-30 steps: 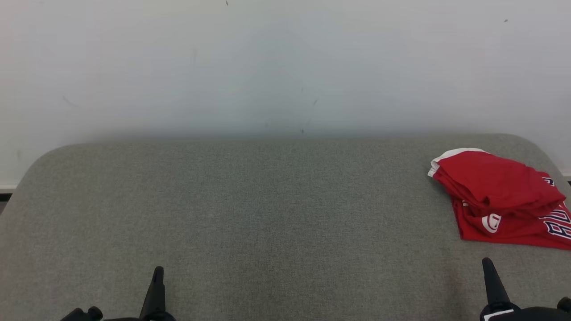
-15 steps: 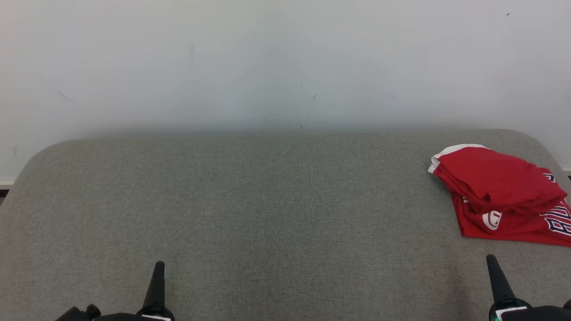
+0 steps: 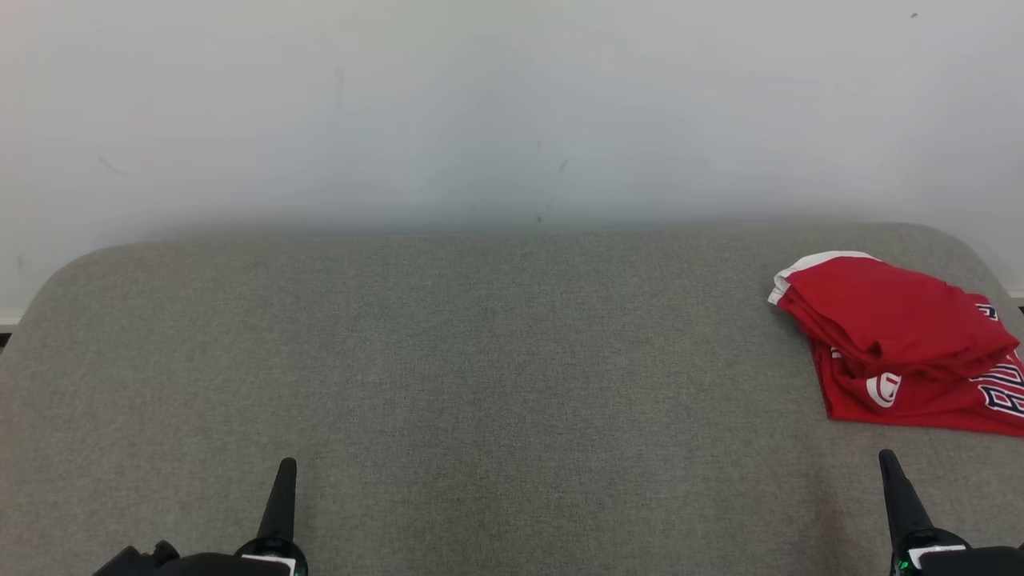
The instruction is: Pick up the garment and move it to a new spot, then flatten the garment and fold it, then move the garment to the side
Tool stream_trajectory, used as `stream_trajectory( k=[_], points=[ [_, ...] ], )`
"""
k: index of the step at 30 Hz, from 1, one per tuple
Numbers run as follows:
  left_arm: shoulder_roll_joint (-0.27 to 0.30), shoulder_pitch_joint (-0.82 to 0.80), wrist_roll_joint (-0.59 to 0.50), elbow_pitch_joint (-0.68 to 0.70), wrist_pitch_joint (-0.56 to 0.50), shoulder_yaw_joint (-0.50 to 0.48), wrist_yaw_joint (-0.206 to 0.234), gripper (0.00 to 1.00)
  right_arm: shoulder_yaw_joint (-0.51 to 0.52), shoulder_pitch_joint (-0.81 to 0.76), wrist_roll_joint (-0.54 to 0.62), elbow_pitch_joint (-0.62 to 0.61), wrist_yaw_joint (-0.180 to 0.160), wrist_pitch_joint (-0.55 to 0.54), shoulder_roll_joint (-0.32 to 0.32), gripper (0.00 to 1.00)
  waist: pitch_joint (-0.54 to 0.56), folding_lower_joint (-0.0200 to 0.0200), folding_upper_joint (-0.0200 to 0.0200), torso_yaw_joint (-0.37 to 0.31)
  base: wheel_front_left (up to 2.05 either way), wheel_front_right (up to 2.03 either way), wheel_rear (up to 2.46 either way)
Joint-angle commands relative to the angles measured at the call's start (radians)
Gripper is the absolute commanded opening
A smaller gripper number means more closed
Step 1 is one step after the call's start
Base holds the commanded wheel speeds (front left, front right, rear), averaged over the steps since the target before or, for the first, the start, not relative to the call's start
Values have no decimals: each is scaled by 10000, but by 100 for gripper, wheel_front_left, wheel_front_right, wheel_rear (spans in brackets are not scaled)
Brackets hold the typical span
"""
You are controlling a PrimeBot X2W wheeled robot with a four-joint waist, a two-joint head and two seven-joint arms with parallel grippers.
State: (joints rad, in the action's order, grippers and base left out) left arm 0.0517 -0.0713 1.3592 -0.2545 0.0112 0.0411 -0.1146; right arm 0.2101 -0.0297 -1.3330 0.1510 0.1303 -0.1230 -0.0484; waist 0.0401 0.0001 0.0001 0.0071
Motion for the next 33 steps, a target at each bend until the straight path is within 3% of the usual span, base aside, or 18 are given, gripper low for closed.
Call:
stream_trajectory(
  k=[1, 33],
  points=[
    [-9, -208, 226, 96, -56, -32, -59, 0, 53, 146, -248, -99, 6, -34, -25, 0, -15, -1, -1, -3, 0, 0, 0],
    [-20, -416, 2438, 160, -558, -85, -188, 0, 340, 211, -2665, -222, 7, -501, -29, 0, -351, -1, -1, -62, 0, 0, 0]
  ],
)
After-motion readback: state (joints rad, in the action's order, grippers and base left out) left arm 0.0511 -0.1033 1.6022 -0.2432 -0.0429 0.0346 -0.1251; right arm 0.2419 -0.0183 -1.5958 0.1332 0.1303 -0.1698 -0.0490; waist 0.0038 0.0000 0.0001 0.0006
